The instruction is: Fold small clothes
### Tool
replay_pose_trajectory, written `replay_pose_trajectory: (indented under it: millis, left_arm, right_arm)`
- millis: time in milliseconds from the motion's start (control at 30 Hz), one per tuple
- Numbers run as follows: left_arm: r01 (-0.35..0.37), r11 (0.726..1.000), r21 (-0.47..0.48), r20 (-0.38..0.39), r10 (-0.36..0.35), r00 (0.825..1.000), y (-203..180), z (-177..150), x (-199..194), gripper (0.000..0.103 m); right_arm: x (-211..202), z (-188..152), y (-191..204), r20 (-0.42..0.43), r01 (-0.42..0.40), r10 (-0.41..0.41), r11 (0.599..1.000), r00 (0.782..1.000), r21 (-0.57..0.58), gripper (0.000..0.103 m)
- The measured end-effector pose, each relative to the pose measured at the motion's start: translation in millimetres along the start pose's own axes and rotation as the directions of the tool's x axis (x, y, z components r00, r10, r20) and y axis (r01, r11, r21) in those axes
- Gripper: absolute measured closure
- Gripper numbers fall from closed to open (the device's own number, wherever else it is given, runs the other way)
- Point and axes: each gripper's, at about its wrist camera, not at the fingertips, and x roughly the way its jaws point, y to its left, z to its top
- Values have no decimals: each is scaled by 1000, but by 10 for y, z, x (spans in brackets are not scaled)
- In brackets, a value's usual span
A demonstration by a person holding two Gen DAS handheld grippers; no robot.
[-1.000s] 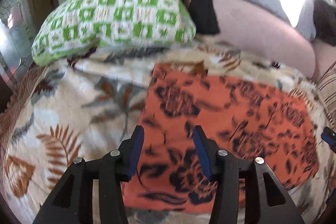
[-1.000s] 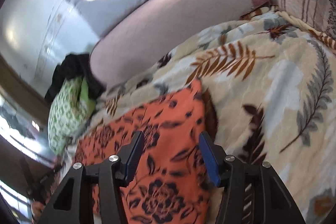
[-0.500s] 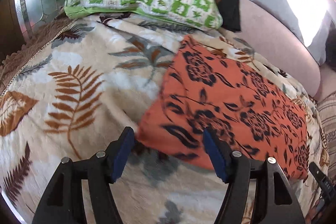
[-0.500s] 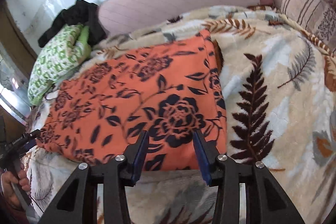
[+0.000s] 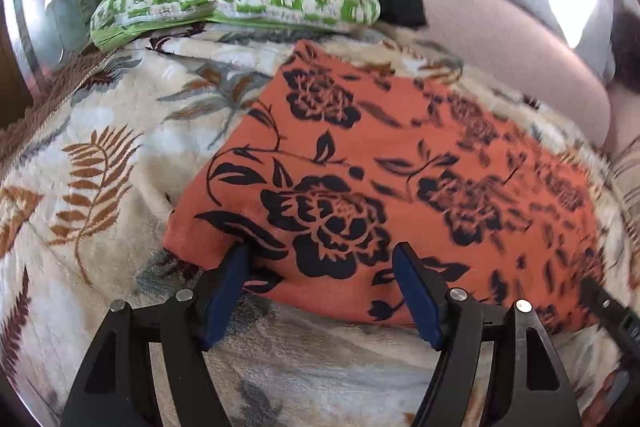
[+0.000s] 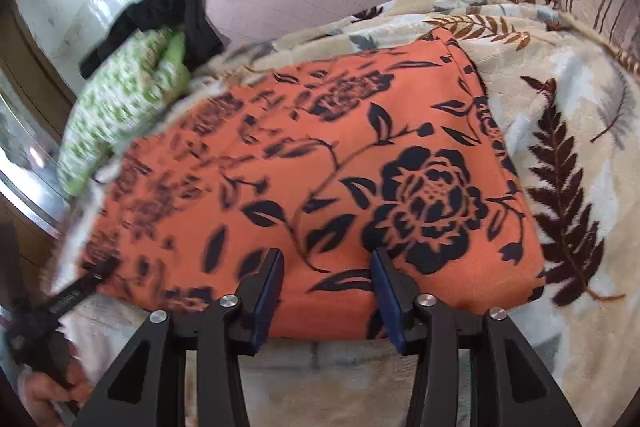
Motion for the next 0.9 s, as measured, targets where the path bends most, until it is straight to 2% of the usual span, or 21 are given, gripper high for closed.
replay_pose_trajectory:
  millis: [67,100,167,200,233,267,333,467,533,600,700,767,833,900]
  left_arm:
    - [32,999,18,30,-32,999,-64,1,-87,29]
    - [23,999,36,27,-24,999,-107,-10,-73,28]
    - [-36,997,70,-29,38,999,-145,-57,91,26]
    - [-72,994,82,-65,78,995,-131,-91,209,21]
    - [-80,994,78,-74,86,994,-90,-129,273,18]
    - [-70,996,61,-62,73,995,-60,-131,253,18]
    - [-52,998,45,-68,55,996,-47,-111,165,18]
    - [-57,998,-14,-54,57,997,106,-133,8,18]
    - [-15,996,-86,-82,7,997,231,-158,-35,18]
    - [36,986,-163,-107,-54,993,343,-221,-74,18]
    - [121,958,-259,-142,-162,976,469,-321,-58,18]
    - [170,941,-293,-140,-218,966,492,-358,-51,18]
    - [241,911,-335,-133,-299,945,510,-373,-16,18]
    - [318,861,-398,-111,-390,914,550,-374,35,18]
  right_arm:
    - [-48,-4,128,14,-38,38,999,999,-38,54]
    - [-50,-24,214,16,-51,52,996,999,-71,54]
    - [26,-101,359,-11,-81,81,990,997,-115,54]
    - [116,-141,402,-50,-82,77,989,996,-122,54]
    - [245,-203,426,-109,-65,51,990,993,-126,53]
    - [312,-256,445,-130,-43,25,989,991,-142,53]
    - [249,-271,472,-102,-41,24,985,994,-166,53]
    - [7,-194,285,-106,-128,124,991,987,-30,53]
    - [-68,-188,127,-128,-160,167,985,978,60,53]
    - [-101,-222,-29,-152,-216,240,963,959,162,51]
    - [-128,-291,-338,-143,-260,318,911,937,320,49]
    - [-126,-323,-499,-114,-291,364,866,924,407,46]
    - [-88,-368,-650,-85,-295,381,822,921,486,43]
    - [-25,-388,-754,-74,-288,382,796,921,532,42]
